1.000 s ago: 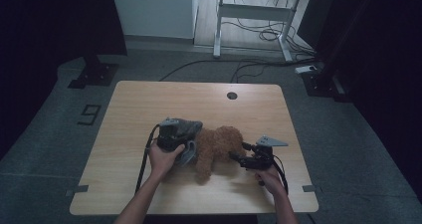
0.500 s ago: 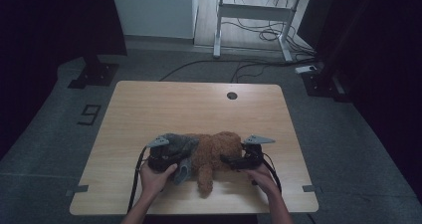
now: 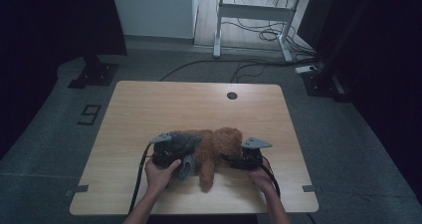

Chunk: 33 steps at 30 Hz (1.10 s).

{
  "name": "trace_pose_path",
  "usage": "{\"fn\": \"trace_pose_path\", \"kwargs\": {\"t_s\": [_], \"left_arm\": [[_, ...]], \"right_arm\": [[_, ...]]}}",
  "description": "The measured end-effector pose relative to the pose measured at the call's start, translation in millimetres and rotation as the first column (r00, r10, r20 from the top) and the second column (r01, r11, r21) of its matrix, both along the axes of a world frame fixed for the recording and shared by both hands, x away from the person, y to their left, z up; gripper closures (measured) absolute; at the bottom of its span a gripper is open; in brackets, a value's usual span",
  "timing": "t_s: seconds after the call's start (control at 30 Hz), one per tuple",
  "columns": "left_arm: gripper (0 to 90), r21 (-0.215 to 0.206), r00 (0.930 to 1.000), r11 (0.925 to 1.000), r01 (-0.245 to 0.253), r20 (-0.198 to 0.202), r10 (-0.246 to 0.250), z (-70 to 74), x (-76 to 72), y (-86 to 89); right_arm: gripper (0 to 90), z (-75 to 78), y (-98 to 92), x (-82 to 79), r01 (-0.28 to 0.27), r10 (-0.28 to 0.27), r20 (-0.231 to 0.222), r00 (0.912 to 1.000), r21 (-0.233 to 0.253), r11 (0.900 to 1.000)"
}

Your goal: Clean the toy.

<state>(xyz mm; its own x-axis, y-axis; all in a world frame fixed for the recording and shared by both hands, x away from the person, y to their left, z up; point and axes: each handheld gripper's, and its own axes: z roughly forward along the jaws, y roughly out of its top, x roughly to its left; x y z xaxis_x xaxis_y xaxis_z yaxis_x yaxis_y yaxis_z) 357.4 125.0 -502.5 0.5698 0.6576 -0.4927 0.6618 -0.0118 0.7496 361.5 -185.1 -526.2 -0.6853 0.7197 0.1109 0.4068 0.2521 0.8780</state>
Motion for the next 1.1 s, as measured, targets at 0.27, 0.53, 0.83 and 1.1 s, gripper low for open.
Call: {"fn": "trace_pose_path", "kwargs": {"t_s": [0.27, 0.53, 0.83, 1.1], "left_arm": [[82.7, 0.062, 0.9921, 0.9968, 0.05, 0.112, -0.056, 42.8, 9.4, -50.4], [81.8, 0.131, 0.9703, 0.9734, 0.188, 0.129, -0.205, 70.4, 22.4, -142.7], [82.4, 0.129, 0.977, 0.9731, 0.191, 0.071, -0.201, 45.5, 38.0, -159.9], [82.4, 0.354, 0.9852, 0.9345, 0.034, 0.145, -0.091, 49.5, 35.6, -119.6]], "right_arm": [[35.4, -5.1, -32.2, 0.4, 0.074, -0.074, 0.015, 0.9971, 0.042, 0.996], [34.4, -6.2, -30.4, -2.2, 0.052, -0.053, 0.037, 0.9979, 0.047, 0.998], [34.3, -9.7, -29.2, -4.7, 0.026, -0.028, 0.049, 0.9984, 0.04, 0.999], [34.1, -9.3, -28.4, -5.3, 0.018, -0.02, 0.039, 0.999, 0.036, 0.999]]}}
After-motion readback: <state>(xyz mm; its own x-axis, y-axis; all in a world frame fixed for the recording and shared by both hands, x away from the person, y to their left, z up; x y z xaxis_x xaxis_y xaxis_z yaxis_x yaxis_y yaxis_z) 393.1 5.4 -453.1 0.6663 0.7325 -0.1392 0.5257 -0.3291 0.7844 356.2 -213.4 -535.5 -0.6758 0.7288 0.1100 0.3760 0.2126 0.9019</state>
